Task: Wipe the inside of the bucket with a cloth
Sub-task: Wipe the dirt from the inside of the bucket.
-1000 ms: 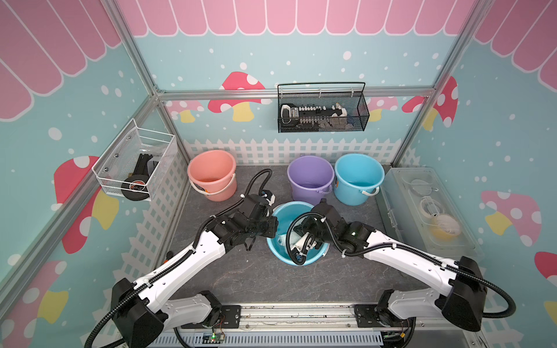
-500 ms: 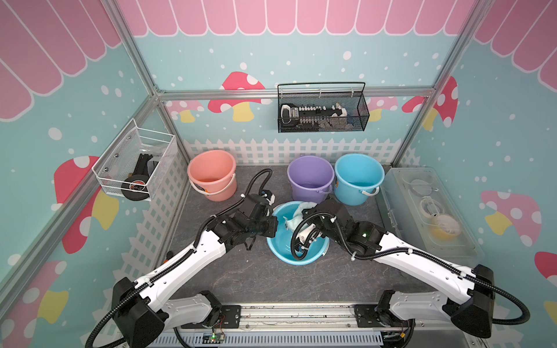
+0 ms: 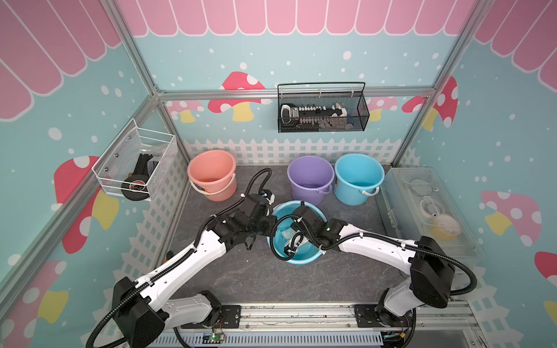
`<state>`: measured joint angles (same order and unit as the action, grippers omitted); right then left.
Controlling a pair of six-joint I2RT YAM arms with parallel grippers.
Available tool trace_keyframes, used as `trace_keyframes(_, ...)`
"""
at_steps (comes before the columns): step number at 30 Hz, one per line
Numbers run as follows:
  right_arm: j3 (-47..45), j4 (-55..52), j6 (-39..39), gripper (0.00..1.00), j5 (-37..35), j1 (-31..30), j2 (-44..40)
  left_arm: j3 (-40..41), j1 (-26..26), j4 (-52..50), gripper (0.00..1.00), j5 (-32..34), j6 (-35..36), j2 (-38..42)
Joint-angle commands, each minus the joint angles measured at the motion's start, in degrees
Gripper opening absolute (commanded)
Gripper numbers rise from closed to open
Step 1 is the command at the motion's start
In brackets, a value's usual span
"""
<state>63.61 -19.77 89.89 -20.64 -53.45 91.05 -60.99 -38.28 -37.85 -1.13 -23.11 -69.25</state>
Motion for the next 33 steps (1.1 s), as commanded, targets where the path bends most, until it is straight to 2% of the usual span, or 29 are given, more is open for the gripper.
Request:
trace_keyframes(1,-0.5,2.0,-2.6,0.0,4.0,0.2,2.5,-0.6,0.0,2.6,0.0,-0.5,-0.7,1.4)
trace_keyframes(8,-0.7,3.3,-7.4,0.0,9.2,0.9,9.5,-0.5,0.0,2.7,0.0,-0.5,-0.7,1.5)
trace_keyframes(12,0.9,0.1,-10.1,0.0,12.7,1.0,10.0,-0.4,0.0,2.6,0.0,-0.4,-0.7,1.8)
trace_keyframes(18,2.6,-5.1,-11.8,0.0,13.4,1.0,4.6,-0.5,0.1,1.5,0.0,2.0,-0.1,1.5)
trace_keyframes(28,5.7,-16.1,-16.3,0.0,15.8,0.7,-9.9,-0.9,0.1,1.6,0.0,2.8,0.1,0.4)
trace_keyframes(31,7.4,-19.2,-21.2,0.0,15.7,0.4,-13.1,-1.2,0.1,1.7,0.0,3.1,0.1,0.1)
trace_keyframes(33,9.2,-21.1,-27.7,0.0,14.8,0.1,-14.7,-1.5,0.1,1.6,0.0,3.0,0.0,-0.2)
